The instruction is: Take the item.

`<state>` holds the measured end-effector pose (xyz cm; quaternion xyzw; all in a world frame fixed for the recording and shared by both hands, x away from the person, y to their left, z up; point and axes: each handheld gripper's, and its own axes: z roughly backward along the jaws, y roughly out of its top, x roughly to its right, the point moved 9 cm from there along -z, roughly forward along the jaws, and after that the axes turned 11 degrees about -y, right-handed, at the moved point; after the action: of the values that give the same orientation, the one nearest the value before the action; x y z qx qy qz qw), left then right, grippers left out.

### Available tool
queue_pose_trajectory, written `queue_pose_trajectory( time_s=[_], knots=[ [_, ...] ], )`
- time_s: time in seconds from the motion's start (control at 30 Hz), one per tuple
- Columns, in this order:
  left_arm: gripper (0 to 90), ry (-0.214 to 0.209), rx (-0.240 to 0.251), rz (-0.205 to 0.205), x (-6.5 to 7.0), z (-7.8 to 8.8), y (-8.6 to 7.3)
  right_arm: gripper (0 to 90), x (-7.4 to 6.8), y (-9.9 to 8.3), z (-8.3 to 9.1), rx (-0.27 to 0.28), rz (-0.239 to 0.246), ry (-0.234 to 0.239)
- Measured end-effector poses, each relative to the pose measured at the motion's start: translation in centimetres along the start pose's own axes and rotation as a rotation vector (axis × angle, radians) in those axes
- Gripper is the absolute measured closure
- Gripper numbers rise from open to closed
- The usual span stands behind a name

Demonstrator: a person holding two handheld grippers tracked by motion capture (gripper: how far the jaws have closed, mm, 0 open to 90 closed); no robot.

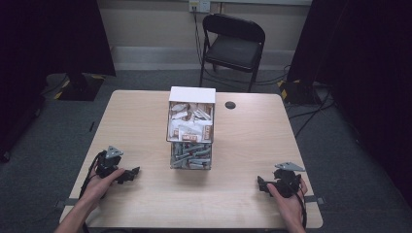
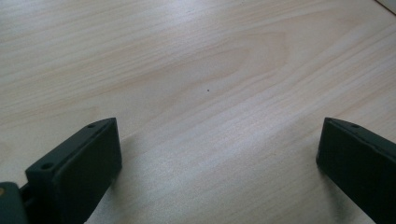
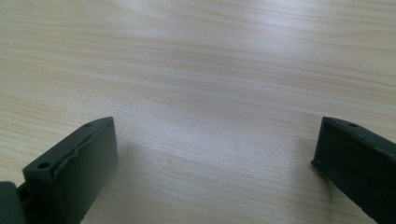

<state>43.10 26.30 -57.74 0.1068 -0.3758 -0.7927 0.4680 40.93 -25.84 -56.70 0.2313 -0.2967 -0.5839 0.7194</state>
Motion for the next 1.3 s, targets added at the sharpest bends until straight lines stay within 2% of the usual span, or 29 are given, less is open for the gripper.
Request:
queue_pose_trajectory(
  time_s=[0.23,0.4,0.5,0.7,0.87,1.0,1.3],
  knots=[
    [0.0,0.000,0.000,0.000,0.0,0.0,0.0,0.5,-0.1,0.0,0.1,-0.007,-0.007,-0.002],
    [0.0,0.000,0.000,0.000,0.0,0.0,0.0,13.9,-0.3,0.3,0.4,0.016,-0.001,0.014],
    [0.0,0.000,0.000,0.000,0.0,0.0,0.0,15.0,-0.5,0.4,0.6,0.002,-0.001,0.045],
    [0.0,0.000,-0.001,-0.001,0.0,0.0,0.0,15.5,-0.8,0.6,0.8,0.012,0.004,0.053],
    [0.0,0.000,0.000,0.000,0.0,0.0,0.0,20.9,-1.6,1.3,1.5,0.052,-0.002,0.098],
    [0.0,0.000,-0.001,0.000,0.0,0.0,0.0,24.7,-2.1,1.6,1.9,0.060,0.004,0.124],
    [0.0,0.000,0.000,0.000,0.0,0.0,0.0,33.2,-3.5,2.3,3.0,0.087,0.004,0.218]
  ],
)
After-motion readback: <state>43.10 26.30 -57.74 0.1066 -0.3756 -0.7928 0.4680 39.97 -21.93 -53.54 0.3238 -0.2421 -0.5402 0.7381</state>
